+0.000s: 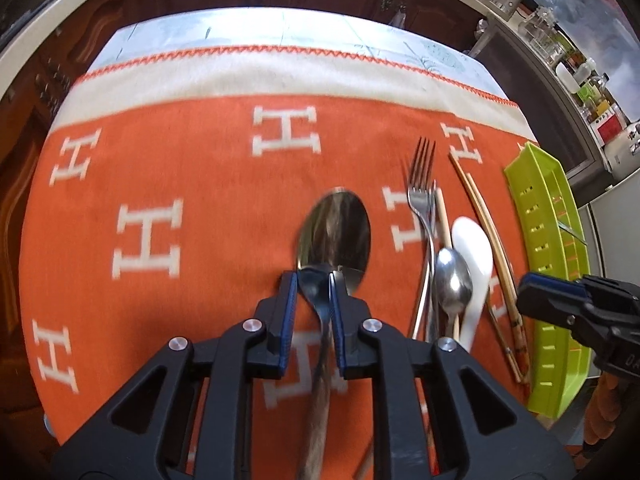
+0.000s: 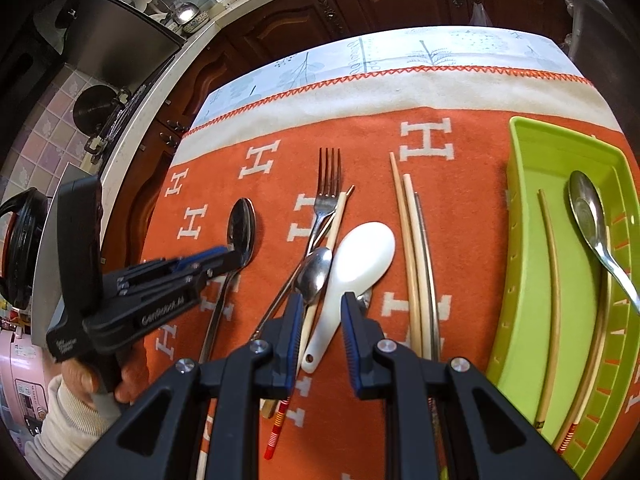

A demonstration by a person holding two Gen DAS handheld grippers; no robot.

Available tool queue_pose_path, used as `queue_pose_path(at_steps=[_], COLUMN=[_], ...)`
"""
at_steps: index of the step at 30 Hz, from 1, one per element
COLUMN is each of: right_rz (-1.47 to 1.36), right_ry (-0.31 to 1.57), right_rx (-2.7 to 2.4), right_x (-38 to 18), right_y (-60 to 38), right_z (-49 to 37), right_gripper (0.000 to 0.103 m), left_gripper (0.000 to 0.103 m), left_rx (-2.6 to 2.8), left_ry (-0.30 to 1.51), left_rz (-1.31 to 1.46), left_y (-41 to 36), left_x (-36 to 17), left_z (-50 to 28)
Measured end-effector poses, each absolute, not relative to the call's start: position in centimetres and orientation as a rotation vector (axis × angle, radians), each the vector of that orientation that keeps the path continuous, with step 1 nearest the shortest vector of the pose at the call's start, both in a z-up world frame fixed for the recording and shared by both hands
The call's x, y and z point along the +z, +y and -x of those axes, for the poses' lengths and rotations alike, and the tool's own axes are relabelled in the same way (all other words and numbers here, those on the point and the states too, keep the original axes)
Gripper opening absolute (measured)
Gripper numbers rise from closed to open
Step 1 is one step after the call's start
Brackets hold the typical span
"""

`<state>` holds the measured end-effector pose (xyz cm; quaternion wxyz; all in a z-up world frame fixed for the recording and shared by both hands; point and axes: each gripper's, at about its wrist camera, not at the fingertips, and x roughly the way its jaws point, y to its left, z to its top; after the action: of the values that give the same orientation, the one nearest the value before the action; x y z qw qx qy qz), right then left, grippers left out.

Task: Organize utensils
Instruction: 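Grasp a large metal spoon with the left tool while the right tool grasps the white ceramic spoon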

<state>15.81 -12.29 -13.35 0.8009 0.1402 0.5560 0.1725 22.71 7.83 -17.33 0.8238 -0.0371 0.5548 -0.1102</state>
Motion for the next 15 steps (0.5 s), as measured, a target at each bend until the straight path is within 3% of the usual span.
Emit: queue_pose_path(at_steps=[2,5,8,10,15], right_rz=[-0.301,-0.298,-0.298,-0.3,-0.299], right_ry=[1.191,1.185,1.184,1.186,1.186], right_rx=[0.368,0.365,0.362,0.359,0.354], right_x=[-13.3,-13.3,-13.4,-13.5,-13.7], right_y=[-12.5,-12.7,-12.8,-12.8,-13.0], right_z=[-15.7,-15.7,-15.7,-15.7,-15.7], right_gripper=[0.019,0.019,0.019,0.019,0.019], left_gripper=[0.014,0.024,0.038,0.053,0.052], left_rx=[-0.241,-0.278,-0.324,-0.352,-0.335], left_ry=[1.169,1.152,1.126,1.114,1.067], left_rz=[0.066,0.051,0.015,-0.029,-0.209], left_y=[7.6,7.1,6.2,5.3,2.4], left_x=[-17.4,-17.4,-17.5,-17.5,-18.1], left_z=[-23.3,-24.0,-24.3,-24.2,-23.5])
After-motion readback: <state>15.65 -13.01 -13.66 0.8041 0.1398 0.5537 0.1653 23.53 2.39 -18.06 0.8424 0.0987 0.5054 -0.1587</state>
